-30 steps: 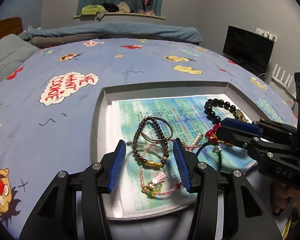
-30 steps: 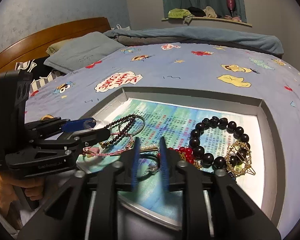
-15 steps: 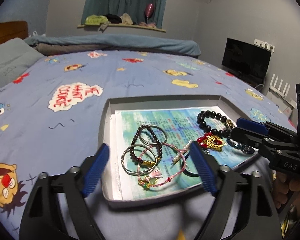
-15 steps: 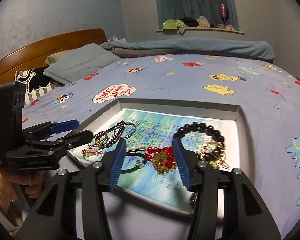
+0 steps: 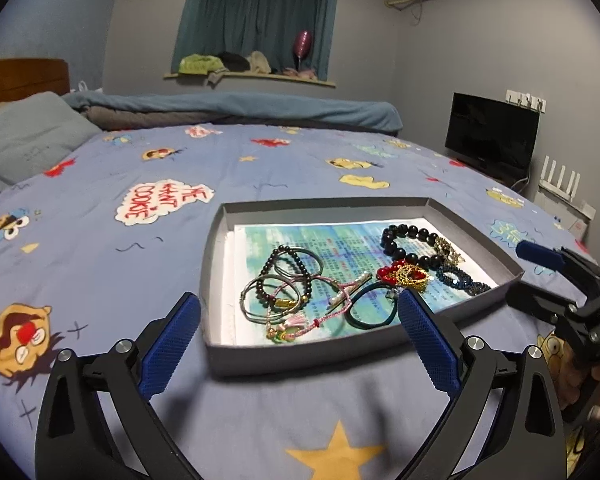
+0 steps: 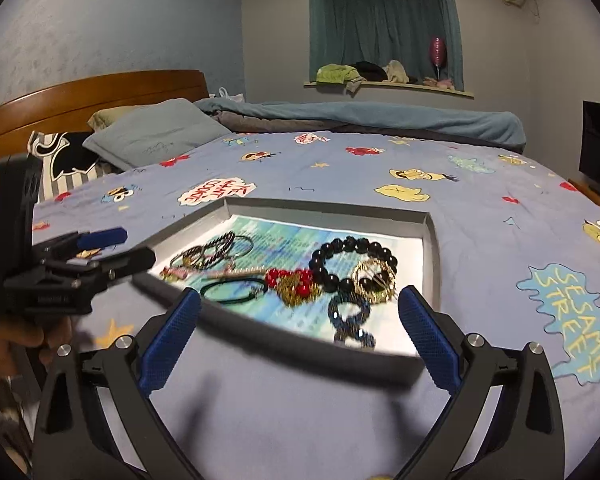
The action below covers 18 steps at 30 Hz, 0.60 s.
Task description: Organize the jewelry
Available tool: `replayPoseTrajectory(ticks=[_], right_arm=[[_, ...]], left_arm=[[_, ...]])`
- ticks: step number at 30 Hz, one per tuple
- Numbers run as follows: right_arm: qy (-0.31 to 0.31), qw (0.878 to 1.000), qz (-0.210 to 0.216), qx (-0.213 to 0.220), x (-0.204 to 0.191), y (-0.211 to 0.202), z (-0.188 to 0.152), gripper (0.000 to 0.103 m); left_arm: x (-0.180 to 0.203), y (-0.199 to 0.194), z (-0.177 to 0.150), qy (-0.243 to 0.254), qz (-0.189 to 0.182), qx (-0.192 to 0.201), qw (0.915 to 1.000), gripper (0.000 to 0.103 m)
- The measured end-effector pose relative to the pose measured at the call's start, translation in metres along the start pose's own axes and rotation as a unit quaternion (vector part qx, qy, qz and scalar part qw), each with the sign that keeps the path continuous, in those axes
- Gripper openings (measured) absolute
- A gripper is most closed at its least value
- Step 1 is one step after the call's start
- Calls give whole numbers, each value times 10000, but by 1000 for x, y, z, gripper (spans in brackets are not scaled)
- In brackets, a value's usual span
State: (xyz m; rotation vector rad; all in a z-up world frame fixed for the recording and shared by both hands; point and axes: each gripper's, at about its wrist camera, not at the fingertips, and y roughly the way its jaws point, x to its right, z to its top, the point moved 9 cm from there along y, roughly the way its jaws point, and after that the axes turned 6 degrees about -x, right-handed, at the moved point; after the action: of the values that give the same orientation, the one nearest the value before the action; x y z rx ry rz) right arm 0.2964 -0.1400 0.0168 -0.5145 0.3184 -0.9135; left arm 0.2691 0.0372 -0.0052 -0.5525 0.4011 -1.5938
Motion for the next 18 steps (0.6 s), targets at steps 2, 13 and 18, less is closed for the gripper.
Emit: replayPoseTrajectory(ticks=[2,13,18], right_arm=[[0,10000,37,23,-1,-5,-5,97],[-33,9999,49,94,-6,-24,-26,97],[-90,9999,50,76,-11,-22,-30,97]], left_arm=[[0,-4,-2,-73,10,66,10000,98],[10,-22,-11,47,86,369,9993,98],[18,-19,-14,203,50,303,9993,98]])
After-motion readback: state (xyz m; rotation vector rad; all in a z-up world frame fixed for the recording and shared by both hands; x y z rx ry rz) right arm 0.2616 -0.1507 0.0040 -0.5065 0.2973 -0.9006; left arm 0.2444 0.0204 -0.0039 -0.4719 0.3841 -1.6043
